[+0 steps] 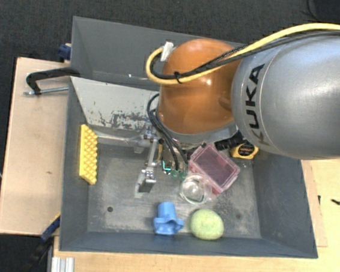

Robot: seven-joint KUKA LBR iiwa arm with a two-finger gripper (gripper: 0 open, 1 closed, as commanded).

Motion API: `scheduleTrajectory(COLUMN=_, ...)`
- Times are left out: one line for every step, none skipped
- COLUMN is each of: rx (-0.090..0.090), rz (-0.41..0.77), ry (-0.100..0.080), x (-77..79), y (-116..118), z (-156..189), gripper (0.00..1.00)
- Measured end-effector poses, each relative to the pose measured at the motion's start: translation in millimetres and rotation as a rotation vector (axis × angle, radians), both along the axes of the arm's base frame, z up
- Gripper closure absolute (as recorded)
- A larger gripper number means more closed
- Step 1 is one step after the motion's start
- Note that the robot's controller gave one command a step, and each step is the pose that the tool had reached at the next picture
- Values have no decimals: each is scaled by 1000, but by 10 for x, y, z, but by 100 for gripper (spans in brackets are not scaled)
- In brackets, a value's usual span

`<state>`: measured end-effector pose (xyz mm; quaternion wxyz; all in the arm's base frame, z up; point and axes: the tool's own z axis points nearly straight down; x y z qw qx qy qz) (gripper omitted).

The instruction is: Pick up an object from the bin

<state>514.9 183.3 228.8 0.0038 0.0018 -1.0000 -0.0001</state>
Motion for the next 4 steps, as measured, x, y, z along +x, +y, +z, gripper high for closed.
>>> scheduleTrajectory(rx=2, rz=-2, ry=-9, x=18, y=-10, z=46, gripper=0)
scheduleTrajectory(rx=3, rz=57, ry=-10, x=98, y=-348, z=-101, gripper=0)
scheduleTrajectory(rx=1, rz=32, ry=-13, x=29, y=-662, z=-603, gripper=0)
scheduleTrajectory(rx=0, rz=93, ry=3, x=139, y=-743, z=-516, gripper=0)
